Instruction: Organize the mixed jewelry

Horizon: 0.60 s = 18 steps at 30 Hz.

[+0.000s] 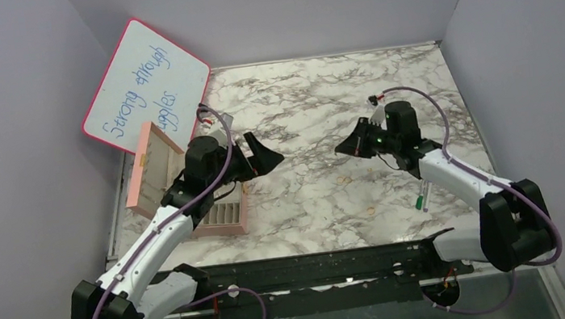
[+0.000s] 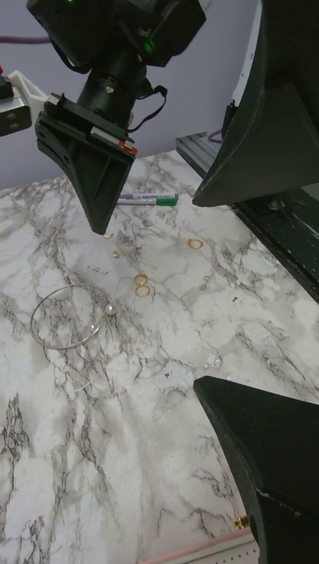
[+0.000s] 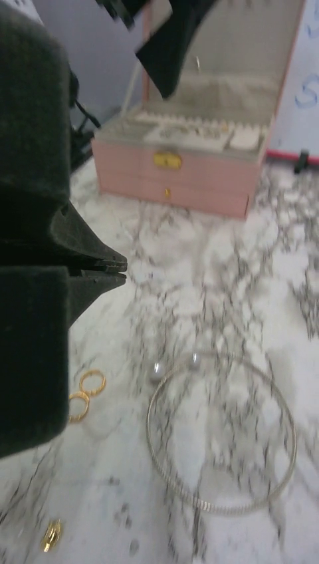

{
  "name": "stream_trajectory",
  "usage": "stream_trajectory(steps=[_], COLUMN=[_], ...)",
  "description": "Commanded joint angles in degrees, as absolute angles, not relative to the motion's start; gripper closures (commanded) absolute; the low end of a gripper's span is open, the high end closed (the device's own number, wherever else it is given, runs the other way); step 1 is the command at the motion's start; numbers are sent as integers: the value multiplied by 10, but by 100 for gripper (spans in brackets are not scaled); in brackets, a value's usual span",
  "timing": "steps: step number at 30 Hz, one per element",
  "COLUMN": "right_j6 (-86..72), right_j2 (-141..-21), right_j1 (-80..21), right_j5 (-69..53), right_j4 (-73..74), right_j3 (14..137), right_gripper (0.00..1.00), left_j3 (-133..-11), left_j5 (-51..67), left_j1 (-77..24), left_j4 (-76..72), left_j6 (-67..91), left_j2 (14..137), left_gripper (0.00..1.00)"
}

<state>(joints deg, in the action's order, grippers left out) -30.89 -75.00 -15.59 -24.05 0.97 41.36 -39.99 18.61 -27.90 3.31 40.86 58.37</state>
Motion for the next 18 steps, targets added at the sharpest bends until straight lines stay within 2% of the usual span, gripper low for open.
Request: stream_trajectory(steps=[1,6,14,18], right_j6=[-456,-579,-757,-838], right_j2=[-712,-689,-652,-661], right_j1=[-159,-159,-159,-159], right_j5=[-404,-440,-457,-473], right_j4=[-204,-322,-480,-559], right_j3=[367,356,328,318], right_gripper=[99,99,99,99], left_j3=[-407,-396,-420,-428], left_j5=[194,282,273,295], left_j1=[-290,-307,-373,-397], left_j4=[-19,-195,-326,-411], left_j6=[482,566,628,659], left_j2=[586,624,663,688], left_gripper=[1,1,2,18])
